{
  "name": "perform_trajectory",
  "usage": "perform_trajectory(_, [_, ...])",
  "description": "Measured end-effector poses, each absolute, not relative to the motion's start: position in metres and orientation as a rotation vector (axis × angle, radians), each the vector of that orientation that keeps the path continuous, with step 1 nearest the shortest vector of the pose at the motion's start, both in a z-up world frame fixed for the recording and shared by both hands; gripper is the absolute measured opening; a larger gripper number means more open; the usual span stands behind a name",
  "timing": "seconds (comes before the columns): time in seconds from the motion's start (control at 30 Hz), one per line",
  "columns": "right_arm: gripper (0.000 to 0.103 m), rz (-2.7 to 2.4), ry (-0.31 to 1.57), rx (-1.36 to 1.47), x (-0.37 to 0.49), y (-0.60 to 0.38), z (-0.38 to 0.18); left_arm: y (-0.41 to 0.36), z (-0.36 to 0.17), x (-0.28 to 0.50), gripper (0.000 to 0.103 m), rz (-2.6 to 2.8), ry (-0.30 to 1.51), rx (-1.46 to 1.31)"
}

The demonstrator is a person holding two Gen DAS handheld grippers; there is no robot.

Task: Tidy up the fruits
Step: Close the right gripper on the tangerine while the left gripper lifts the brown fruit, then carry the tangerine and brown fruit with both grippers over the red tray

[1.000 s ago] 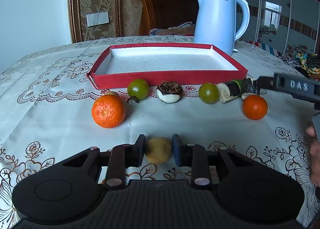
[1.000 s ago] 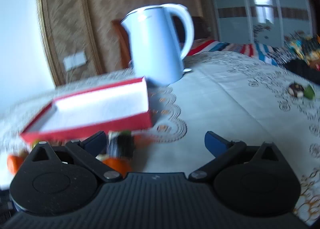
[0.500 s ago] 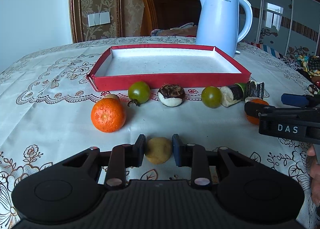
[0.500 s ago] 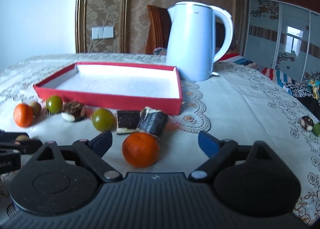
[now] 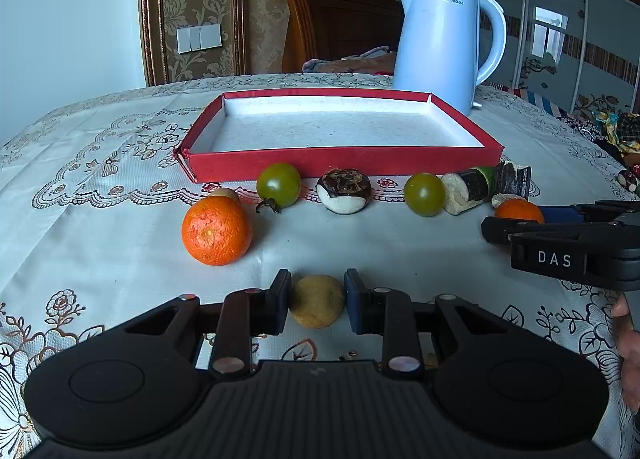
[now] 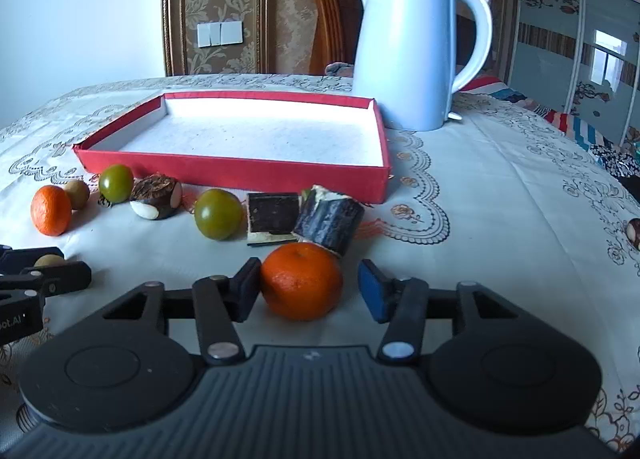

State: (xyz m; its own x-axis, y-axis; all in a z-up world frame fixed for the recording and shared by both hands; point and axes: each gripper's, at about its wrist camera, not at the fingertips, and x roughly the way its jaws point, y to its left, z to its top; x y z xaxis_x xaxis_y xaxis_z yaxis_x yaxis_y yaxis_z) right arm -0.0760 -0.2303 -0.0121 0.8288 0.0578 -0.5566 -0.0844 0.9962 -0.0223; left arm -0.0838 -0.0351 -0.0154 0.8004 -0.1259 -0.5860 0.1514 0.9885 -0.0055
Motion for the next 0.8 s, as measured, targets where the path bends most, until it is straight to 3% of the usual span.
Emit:
perform_trajectory(0.1, [0.039,0.083,0.592,-0.054,-0.076,-0.228,-0.012,-0.034,-0.016,-0.083,0.028,-0.149,0.626,0.039])
perform_trajectory(0.8, [0.040,0.094,0.547,-0.049,-0.096,-0.224,-0.008,-0.032,-0.015,-0.082,0.028,-0.145,0.628,0.036])
